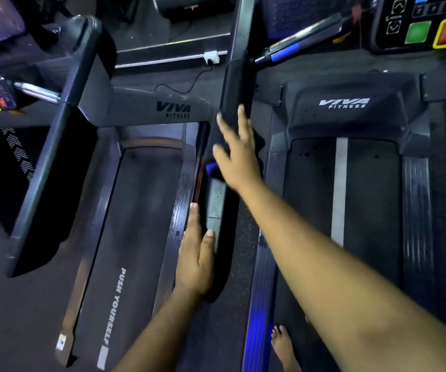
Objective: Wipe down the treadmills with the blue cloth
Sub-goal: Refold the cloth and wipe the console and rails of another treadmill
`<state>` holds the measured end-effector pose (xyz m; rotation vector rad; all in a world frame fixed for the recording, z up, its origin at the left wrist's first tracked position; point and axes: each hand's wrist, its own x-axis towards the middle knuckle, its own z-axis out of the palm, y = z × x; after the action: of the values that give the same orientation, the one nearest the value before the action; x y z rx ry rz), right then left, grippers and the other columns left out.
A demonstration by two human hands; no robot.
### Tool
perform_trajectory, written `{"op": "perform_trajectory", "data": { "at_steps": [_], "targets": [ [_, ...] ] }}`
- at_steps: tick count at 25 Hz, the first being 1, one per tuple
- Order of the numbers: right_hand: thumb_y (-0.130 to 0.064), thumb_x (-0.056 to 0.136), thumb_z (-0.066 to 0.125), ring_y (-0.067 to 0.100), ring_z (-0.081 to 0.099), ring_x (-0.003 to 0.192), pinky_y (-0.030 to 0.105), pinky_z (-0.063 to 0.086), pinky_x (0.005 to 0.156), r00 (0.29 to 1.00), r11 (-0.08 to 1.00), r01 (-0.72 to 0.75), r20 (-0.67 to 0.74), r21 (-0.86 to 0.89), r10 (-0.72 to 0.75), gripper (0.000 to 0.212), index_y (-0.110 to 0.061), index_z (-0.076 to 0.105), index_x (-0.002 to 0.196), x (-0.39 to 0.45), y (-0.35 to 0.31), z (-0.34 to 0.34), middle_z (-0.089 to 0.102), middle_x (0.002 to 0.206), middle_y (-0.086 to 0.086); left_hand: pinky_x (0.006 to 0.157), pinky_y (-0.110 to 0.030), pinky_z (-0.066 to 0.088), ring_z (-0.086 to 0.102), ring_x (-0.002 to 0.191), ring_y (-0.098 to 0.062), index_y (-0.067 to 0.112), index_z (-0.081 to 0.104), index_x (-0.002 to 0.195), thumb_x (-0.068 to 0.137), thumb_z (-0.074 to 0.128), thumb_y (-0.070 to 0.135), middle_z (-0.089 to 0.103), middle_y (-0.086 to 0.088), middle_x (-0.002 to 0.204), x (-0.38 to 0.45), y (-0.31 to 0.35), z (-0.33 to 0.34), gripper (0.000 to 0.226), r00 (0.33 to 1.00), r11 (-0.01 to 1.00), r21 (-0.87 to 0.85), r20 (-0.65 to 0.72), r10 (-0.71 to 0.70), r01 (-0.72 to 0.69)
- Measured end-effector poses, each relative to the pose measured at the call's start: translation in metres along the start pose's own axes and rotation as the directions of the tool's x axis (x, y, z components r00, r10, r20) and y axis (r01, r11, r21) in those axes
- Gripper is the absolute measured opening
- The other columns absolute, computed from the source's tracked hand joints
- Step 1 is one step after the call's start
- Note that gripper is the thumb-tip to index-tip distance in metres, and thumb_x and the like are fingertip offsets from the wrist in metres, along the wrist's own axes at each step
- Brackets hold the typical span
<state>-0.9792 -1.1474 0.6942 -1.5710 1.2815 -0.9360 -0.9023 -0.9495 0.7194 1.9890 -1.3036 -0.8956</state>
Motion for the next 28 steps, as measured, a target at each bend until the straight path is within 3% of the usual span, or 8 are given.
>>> {"op": "perform_trajectory", "data": {
  "at_steps": [3,6,9,12,15,19,23,28],
  "targets": [
    [-0.033,0.092,0.048,0.028,-0.004,0.154,0.037,0.005,0.123,0.992,0.992,0.112,0.052,0.053,-0.115,0.062,-0.026,0.036,0.153,-0.105,0.008,0.013,-0.001,0.168,0.006,0.124,-0.037,0.017,0.016,0.148,0.004,0.035,0.013,0.15,0.092,0.029,0.055,0.016,0.016,0.162,0.004,-0.002,-0.003,0.064,0.997,0.984,-0.158,-0.009,-0.08,0.078],
    [-0.039,0.09,0.046,0.03,-0.002,0.154,0.04,0.006,0.121,0.984,0.985,0.163,0.068,0.057,-0.167,0.063,-0.026,0.039,0.151,-0.06,0.019,0.005,0.003,0.167,0.007,0.124,-0.03,0.014,0.012,0.148,0.005,0.029,0.011,0.153,0.094,0.027,0.051,0.013,0.012,0.163,0.007,0.001,-0.003,0.065,1.0,0.997,-0.069,0.013,0.022,-0.021],
    [-0.044,0.087,0.044,0.028,-0.001,0.154,0.05,0.009,0.124,1.0,0.983,0.011,-0.017,0.182,-0.008,0.068,-0.03,0.035,0.153,-0.014,0.016,0.001,0.002,0.168,0.007,0.123,-0.023,0.01,0.008,0.148,0.006,0.024,0.008,0.154,0.099,0.027,0.042,0.009,0.011,0.163,0.011,0.002,0.002,0.061,0.996,0.997,0.0,0.048,0.073,-0.073],
    [-0.042,0.09,0.046,0.025,-0.003,0.155,0.051,0.009,0.125,0.997,0.966,-0.062,-0.031,0.25,0.072,0.071,-0.027,0.022,0.156,-0.089,0.016,0.018,-0.002,0.168,0.009,0.126,-0.036,0.008,0.007,0.151,-0.002,0.03,0.008,0.152,0.096,0.028,0.05,0.006,0.007,0.164,0.013,-0.007,0.001,0.063,0.997,0.985,-0.162,0.04,0.059,-0.052],
    [-0.034,0.096,0.047,0.026,-0.012,0.154,0.048,0.003,0.125,0.998,0.97,0.042,0.04,0.239,-0.053,0.07,-0.02,0.015,0.157,-0.18,0.021,0.028,-0.009,0.167,0.008,0.125,-0.045,0.009,0.01,0.151,-0.004,0.044,0.019,0.147,0.094,0.032,0.053,0.012,0.003,0.166,0.014,-0.018,-0.002,0.056,1.0,0.934,-0.357,0.01,0.015,-0.01],
    [-0.034,0.091,0.046,0.028,-0.004,0.154,0.052,0.007,0.125,0.996,0.98,0.083,0.019,0.183,-0.088,0.068,-0.021,0.027,0.155,-0.106,0.024,0.02,0.001,0.167,0.014,0.124,-0.049,0.012,0.012,0.152,-0.009,0.037,0.02,0.153,0.097,0.034,0.054,0.015,0.003,0.166,0.017,-0.025,-0.003,0.061,0.997,0.965,-0.252,0.01,0.081,-0.076],
    [-0.04,0.087,0.041,0.013,0.006,0.153,0.031,0.009,0.124,0.993,0.941,-0.068,-0.071,0.332,0.097,0.073,-0.026,0.022,0.156,-0.116,0.022,0.027,0.012,0.167,0.008,0.125,-0.041,0.011,0.009,0.152,-0.006,0.016,0.015,0.156,0.097,0.027,0.046,0.012,0.001,0.165,0.015,-0.019,0.0,0.068,0.99,0.988,-0.067,-0.018,0.137,-0.138],
    [-0.046,0.095,0.032,0.018,0.013,0.153,0.04,0.014,0.125,0.962,0.903,-0.265,0.03,0.338,0.271,0.064,-0.035,0.008,0.154,-0.211,0.015,0.044,0.015,0.166,0.002,0.125,-0.035,0.012,0.013,0.151,-0.006,0.014,0.019,0.156,0.093,0.029,0.039,0.016,0.001,0.165,0.007,-0.003,-0.007,0.069,0.993,0.99,-0.096,-0.06,0.102,-0.108]
  ]
}}
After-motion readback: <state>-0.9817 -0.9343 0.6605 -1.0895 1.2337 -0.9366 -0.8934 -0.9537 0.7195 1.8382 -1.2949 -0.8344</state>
